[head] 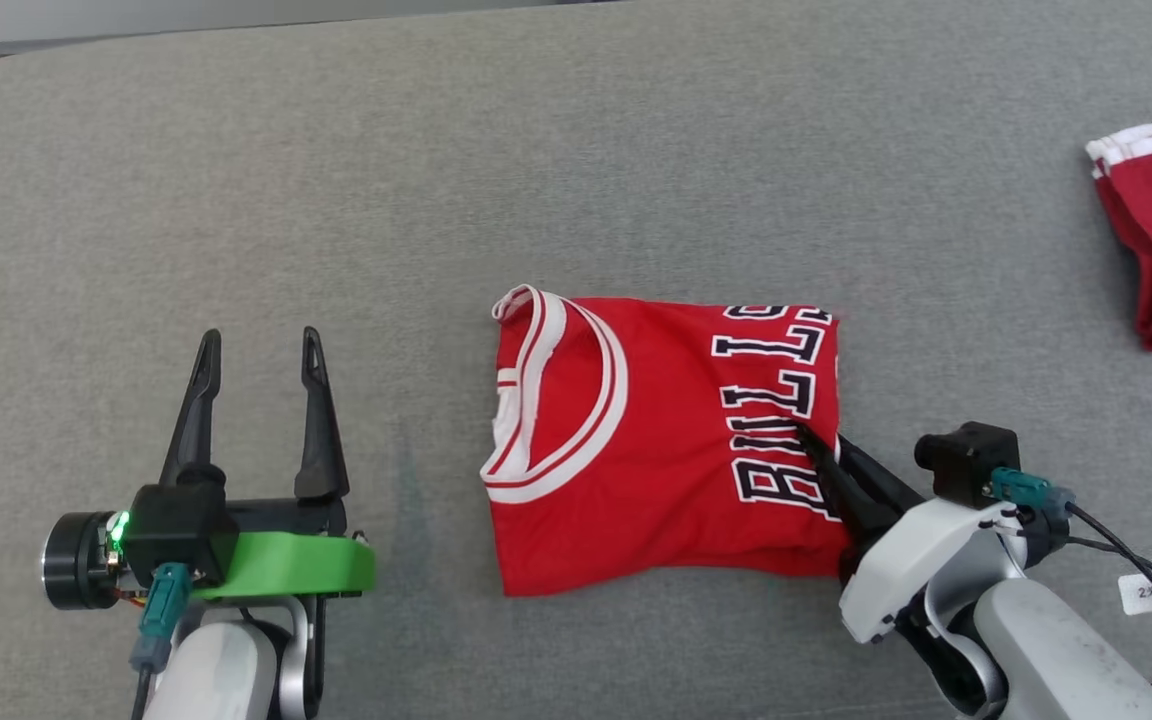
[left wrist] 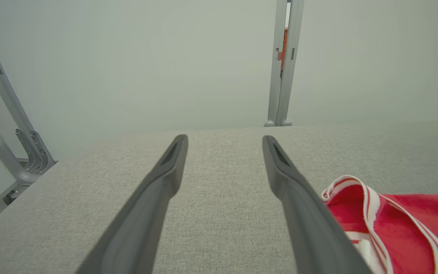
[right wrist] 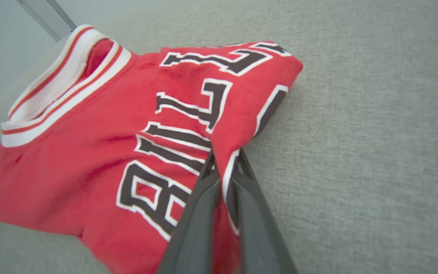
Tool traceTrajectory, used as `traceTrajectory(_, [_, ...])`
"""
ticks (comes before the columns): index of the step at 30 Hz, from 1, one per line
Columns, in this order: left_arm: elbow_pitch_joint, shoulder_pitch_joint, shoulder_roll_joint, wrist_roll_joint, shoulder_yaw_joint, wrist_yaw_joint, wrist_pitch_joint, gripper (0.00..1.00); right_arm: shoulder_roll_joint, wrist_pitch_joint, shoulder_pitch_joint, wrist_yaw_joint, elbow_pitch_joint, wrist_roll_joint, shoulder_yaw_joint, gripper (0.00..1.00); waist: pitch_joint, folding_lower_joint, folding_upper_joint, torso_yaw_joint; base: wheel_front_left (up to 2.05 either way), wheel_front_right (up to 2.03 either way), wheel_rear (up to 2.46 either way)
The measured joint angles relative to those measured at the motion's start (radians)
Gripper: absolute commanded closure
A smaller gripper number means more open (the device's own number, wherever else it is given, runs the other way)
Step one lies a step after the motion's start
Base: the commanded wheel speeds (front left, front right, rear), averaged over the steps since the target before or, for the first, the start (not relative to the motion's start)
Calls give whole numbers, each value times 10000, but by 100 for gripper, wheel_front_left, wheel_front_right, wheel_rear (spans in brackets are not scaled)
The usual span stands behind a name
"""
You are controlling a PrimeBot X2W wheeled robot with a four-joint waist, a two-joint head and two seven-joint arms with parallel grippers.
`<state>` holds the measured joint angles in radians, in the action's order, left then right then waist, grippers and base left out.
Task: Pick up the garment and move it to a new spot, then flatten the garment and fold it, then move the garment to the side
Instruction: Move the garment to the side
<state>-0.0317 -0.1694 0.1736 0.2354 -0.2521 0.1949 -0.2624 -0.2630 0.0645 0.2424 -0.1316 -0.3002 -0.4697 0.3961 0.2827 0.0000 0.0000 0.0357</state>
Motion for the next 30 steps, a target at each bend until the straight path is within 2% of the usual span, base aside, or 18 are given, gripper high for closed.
traceTrajectory(8, [148, -27, 84, -92, 27, -71, 0, 0, -738, 90, 145, 0, 0, -428, -75, 100, -9, 0, 0, -1419, 0, 0, 0])
traceTrajectory(16, [222, -506, 263, -253, -194, -259, 150, 0, -1221, 399, 1536, 0, -349, -970, -2, 100, 268, -1, 0, -2707, 0, 0, 0])
traceTrajectory(22, [301, -1152, 293, -506, -527, -454, 293, 0, -1787, 608, 3433, 0, -1097, -1302, -58, 100, 900, 0, 0, -3044, 0, 0, 0])
traceTrajectory(27, [337, -1727, 245, -662, -861, -619, 374, 0, -2805, 1009, 4596, 2, -2015, -1639, -817, 100, 1577, 0, 0, -2975, 0, 0, 0])
traceTrajectory(30, [359, -1932, 244, -723, -984, -639, 412, 0, -3131, 1258, 5042, 2, -2506, -1835, -1340, 100, 1978, 0, 0, -2853, 0, 0, 0])
